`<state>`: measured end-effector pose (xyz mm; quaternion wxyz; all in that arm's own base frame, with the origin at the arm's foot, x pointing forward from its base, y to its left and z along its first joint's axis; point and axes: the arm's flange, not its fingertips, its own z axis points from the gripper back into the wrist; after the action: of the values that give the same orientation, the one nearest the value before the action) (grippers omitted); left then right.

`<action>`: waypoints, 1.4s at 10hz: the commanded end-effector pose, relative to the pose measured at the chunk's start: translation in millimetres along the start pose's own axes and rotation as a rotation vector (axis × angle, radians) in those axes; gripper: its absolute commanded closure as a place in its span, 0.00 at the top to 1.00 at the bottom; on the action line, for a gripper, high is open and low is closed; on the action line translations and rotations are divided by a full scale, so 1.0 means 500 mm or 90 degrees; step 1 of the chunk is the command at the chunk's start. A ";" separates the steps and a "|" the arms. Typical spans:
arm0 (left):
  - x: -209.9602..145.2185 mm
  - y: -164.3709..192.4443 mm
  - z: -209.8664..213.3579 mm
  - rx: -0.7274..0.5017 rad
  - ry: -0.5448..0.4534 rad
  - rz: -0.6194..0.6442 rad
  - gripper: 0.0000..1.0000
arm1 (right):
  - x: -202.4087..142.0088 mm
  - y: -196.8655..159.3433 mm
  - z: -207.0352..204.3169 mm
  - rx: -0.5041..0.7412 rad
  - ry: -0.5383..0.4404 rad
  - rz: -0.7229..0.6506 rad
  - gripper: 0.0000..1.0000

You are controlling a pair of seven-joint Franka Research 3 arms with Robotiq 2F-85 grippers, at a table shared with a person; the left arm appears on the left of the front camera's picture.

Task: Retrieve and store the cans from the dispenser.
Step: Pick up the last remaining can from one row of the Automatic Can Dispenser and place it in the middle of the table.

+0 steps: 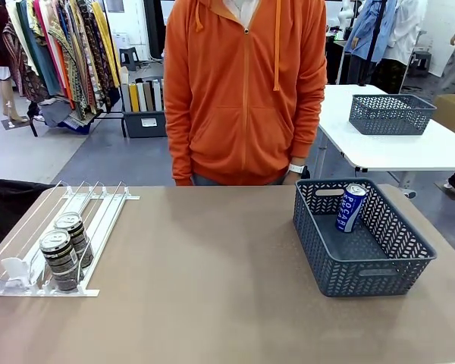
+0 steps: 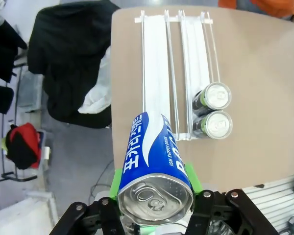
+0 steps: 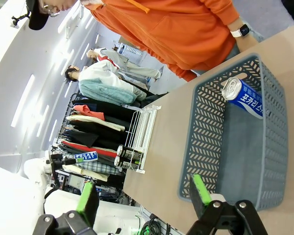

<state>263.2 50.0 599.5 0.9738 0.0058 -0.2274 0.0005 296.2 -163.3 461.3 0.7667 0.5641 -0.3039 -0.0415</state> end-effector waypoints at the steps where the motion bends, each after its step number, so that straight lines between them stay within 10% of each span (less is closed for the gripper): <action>1: 0.014 -0.021 -0.005 0.011 -0.004 -0.017 0.00 | 0.006 0.004 -0.005 0.014 -0.016 0.006 1.00; 7: 0.051 -0.053 -0.017 -0.030 -0.029 -0.025 0.00 | 0.006 0.004 -0.005 0.014 -0.016 0.006 1.00; 11: 0.212 -0.449 -0.105 -0.102 0.005 -0.233 0.00 | 0.006 0.004 -0.005 0.014 -0.016 0.006 1.00; 14: 0.198 -0.757 -0.256 -0.175 0.084 -0.441 0.00 | 0.006 0.004 -0.005 0.014 -0.016 0.006 1.00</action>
<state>382.4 -318.8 519.3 0.9352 -0.0670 -0.1511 -0.3133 296.1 -163.2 461.6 0.7667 0.5639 -0.3041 -0.0412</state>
